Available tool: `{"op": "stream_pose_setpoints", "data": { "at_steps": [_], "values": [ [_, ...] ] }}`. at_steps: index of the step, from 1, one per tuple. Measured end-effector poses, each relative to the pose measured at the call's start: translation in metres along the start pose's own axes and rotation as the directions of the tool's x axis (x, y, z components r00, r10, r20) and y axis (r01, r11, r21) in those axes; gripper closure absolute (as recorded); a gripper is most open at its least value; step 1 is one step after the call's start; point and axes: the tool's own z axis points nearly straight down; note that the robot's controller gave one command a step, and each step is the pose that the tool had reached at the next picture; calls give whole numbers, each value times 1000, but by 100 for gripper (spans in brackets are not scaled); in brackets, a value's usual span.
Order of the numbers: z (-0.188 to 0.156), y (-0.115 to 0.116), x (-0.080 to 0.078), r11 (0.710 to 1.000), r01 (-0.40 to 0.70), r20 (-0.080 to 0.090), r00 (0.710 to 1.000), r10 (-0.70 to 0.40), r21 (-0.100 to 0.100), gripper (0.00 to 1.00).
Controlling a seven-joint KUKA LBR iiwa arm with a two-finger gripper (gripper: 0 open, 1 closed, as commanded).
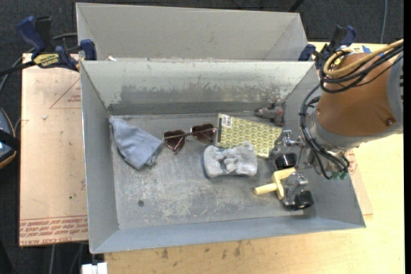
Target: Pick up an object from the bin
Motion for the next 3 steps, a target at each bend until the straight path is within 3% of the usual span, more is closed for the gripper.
{"op": "stream_pose_setpoints", "data": {
  "at_steps": [1,2,3],
  "values": [
    [74,-32,5,999,46,0,999,-46,0,0],
    [95,-40,-2,995,102,-5,995,-102,-9,0],
    [95,-46,-15,950,313,0,950,-313,-5,0]
  ]
}}
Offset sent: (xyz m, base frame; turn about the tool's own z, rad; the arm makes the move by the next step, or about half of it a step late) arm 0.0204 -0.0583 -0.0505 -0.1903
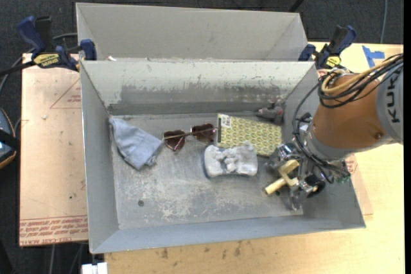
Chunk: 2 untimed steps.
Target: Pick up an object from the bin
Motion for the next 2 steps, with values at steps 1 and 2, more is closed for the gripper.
{"op": "stream_pose_setpoints", "data": {
  "at_steps": [1,2],
  "values": [
    [-1,12,7,978,-210,2,978,210,1,100],
    [-1,12,7,978,-210,2,978,210,1,100]
  ]
}}
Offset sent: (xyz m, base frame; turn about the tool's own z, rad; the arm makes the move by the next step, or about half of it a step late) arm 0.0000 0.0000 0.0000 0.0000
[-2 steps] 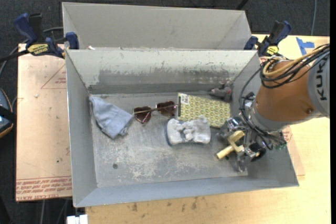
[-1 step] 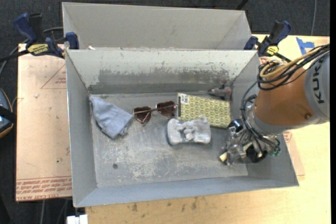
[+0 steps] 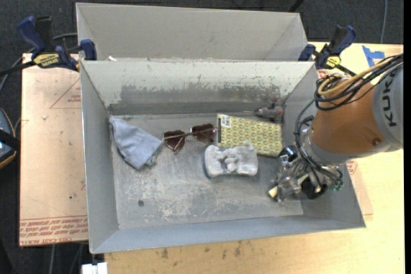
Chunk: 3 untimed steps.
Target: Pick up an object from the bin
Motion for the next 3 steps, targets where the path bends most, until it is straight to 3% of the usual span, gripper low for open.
{"op": "stream_pose_setpoints", "data": {
  "at_steps": [3],
  "values": [
    [-26,1,2,1000,1,-10,1000,-1,-2,100]
  ]
}}
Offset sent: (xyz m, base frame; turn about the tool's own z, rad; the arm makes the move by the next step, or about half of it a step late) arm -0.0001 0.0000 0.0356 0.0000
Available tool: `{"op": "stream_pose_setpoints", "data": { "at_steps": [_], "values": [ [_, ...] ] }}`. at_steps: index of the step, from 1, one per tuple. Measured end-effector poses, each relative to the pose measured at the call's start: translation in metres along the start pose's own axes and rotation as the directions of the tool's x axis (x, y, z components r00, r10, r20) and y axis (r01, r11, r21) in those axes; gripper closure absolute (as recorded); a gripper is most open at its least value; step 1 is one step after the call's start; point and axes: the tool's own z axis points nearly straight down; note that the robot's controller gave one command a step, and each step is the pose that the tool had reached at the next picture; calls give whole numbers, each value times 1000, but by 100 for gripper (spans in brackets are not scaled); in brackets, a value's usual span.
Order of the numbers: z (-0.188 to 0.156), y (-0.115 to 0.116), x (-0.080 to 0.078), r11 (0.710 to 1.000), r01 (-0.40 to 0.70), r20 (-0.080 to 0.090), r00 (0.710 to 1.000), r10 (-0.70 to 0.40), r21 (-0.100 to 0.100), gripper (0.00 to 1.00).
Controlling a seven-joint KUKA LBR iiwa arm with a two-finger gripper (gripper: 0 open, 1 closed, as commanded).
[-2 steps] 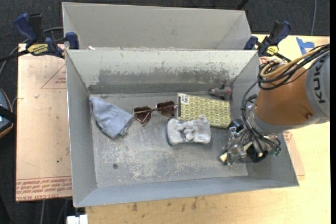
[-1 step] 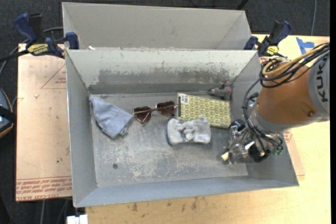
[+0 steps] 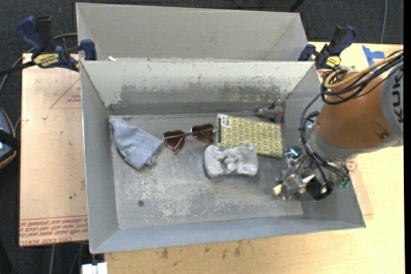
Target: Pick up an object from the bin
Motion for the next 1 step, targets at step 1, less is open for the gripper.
{"op": "stream_pose_setpoints", "data": {
  "at_steps": [1],
  "values": [
    [-22,1,0,1000,-1,-1,1000,1,-1,100]
  ]
}}
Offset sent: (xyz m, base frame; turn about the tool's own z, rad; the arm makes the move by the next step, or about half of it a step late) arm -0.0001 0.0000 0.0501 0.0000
